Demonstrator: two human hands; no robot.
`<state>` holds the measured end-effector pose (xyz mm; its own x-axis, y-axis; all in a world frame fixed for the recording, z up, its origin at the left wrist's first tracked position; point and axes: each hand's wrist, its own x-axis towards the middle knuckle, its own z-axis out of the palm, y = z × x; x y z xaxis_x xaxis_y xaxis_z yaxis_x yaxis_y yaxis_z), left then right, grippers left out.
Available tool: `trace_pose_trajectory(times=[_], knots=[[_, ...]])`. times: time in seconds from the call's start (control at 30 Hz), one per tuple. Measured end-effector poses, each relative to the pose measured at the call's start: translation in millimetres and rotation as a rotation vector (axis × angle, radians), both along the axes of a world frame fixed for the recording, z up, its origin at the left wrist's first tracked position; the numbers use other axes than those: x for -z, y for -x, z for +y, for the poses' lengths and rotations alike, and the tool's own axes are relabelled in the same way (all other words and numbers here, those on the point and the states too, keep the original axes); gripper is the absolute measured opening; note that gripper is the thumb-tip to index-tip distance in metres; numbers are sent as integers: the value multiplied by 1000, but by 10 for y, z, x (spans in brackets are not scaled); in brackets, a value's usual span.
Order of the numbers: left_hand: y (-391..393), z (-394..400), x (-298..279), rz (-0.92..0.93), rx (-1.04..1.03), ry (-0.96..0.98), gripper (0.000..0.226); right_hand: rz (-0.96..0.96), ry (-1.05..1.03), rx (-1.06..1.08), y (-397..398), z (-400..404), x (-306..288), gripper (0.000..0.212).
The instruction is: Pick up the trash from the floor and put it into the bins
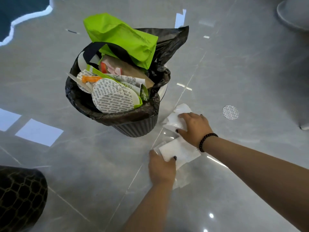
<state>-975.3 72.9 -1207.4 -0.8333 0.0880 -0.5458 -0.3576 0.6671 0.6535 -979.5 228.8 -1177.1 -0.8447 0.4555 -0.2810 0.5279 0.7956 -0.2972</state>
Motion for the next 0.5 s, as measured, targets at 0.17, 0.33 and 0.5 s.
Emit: trace_pose_trajectory(times=[0.17, 0.33, 0.5], knots=[[92, -313, -90, -71, -97, -193, 30, 397, 101, 199, -145, 115, -263, 18], [141, -626, -291, -226, -275, -414, 24, 614, 570, 529, -345, 150, -606, 7], [203, -703, -559, -400, -282, -679, 25, 481, 1487, 750, -514, -92, -657, 44]])
